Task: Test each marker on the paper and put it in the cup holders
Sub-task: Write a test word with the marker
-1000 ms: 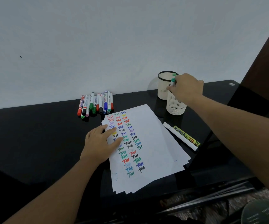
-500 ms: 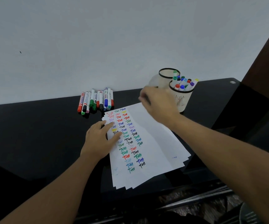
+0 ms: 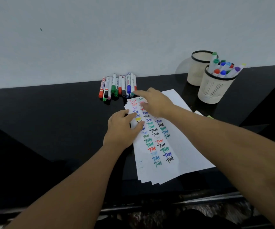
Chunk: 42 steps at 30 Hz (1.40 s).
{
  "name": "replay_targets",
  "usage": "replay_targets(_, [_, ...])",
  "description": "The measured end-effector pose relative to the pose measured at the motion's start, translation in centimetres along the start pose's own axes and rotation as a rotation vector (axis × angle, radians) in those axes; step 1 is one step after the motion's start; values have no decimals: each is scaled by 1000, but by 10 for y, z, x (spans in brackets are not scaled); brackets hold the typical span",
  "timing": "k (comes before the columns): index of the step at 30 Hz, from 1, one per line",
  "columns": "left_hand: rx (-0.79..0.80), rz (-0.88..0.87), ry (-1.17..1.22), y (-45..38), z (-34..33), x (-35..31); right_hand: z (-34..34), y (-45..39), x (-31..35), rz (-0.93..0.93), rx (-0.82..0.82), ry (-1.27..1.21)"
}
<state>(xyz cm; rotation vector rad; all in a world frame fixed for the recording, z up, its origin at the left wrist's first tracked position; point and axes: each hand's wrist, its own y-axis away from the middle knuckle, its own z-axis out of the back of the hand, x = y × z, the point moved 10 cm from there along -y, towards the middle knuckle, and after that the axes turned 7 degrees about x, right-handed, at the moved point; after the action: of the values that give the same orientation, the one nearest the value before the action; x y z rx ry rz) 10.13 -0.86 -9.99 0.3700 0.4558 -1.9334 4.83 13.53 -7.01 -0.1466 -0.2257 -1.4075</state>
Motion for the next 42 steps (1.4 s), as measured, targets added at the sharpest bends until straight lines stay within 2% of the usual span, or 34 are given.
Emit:
replay_targets(7, [-38, -32, -6, 1, 2, -3, 8, -40, 21, 33, -34, 197])
replay_targets(13, [-56, -50, -14, 1, 0, -3, 13, -49, 20, 92, -141, 180])
replay_targets(15, [-63, -52, -16, 1, 1, -3, 18, -45, 26, 151, -209, 242])
replay_targets(18, [-66, -49, -18, 1, 2, -3, 34, -31, 34, 231, -406, 364])
replay_targets(21, [-57, -45, -22, 0, 2, -2, 52, -11, 42, 329, -528, 298])
replay_targets(26, [-48, -40, -21, 0, 4, -3, 54, 26, 46, 371, -371, 252])
replay_targets(29, [-47, -33, -24, 0, 5, -4, 51, 46, 34, 280, -300, 169])
replay_targets(34, [-49, -44, 4, 3, 9, -10, 16, 70, 3, 119, -7, -78])
replay_targets(37, [-66, -96, -4, 6, 12, -17, 1, 80, -1, 70, 95, 79])
replay_targets(42, [-132, -226, -36, 12, 15, -29, -6, 89, -2, 54, 148, 272])
